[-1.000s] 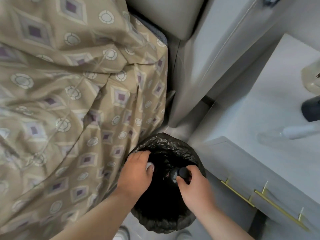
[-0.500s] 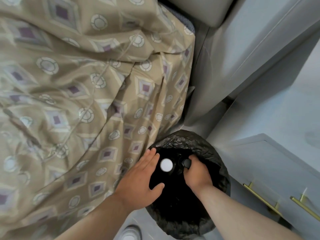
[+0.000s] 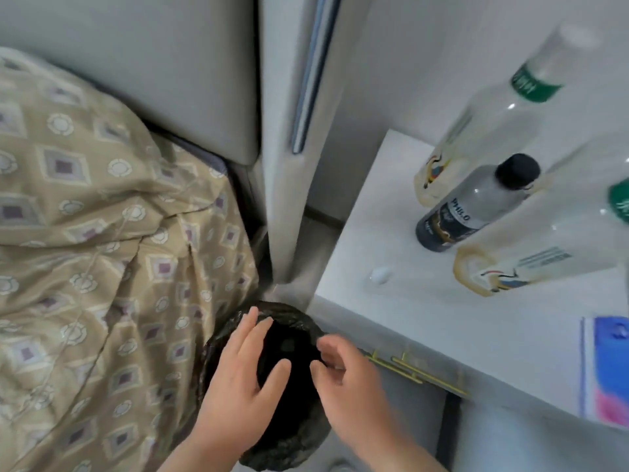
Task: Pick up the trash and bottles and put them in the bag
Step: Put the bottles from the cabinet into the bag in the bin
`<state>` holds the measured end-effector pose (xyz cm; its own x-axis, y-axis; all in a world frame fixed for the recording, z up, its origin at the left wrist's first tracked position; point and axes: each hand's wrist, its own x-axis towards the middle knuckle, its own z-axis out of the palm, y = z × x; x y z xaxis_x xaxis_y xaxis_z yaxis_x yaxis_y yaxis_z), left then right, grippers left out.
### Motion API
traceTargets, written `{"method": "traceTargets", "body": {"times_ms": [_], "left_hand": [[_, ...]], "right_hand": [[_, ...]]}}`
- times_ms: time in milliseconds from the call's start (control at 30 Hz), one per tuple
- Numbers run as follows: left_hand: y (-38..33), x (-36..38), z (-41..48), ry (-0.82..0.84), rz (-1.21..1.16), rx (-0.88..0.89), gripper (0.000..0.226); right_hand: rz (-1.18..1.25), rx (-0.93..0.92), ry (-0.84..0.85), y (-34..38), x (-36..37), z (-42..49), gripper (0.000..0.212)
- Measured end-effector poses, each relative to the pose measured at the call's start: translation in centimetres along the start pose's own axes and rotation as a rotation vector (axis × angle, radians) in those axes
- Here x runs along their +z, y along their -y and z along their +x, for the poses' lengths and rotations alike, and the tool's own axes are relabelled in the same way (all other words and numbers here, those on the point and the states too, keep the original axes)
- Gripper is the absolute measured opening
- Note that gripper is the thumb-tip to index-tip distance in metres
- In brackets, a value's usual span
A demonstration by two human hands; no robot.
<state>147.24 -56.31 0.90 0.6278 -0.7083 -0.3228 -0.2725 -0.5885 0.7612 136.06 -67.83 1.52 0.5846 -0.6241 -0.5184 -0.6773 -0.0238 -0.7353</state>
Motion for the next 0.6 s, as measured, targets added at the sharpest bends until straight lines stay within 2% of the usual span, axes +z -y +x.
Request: {"method": "traceTargets", "body": {"times_ms": [67,200,333,400,467,533,600], "left_hand": [[-3.7,0.1,0.3,-0.049,-0.057,0.042,0.069],[-10.0,0.8,1.6,-0.121,-0.108,0.120,0.051],[-14.1,2.3,3.6,-0.083,-0.109,0.082,0.068],[-15.3,3.1,4.6,-0.058,-0.115,0.002,0.078],[-16.2,3.7,5.4,-0.046,-0.108,-0.078,0.079],[-16.5,4.2,6.2,-0.034,-0.100,-0.157,0.066],[-16.8,4.4,6.5,-0.013,-0.107,-0.217,0.042]], "right_hand": [[0.043,-0.008,-0.025,1.0,-2.8,-1.1,0.023],[0.133,-0.036,-0.062,2.7,-7.1,-2.6,0.025],[0.196,-0.130,-0.149,3.4,-11.2,-4.5,0.025],[0.246,-0.171,-0.263,3.4,-13.4,-5.3,0.028],[0.333,-0.194,-0.427,3.4,-15.5,-6.1,0.019],[0.391,-0.214,-0.628,3.6,-17.8,-6.5,0.009],[0.415,-0.227,-0.787,3.6,-19.7,-6.5,0.013]]}}
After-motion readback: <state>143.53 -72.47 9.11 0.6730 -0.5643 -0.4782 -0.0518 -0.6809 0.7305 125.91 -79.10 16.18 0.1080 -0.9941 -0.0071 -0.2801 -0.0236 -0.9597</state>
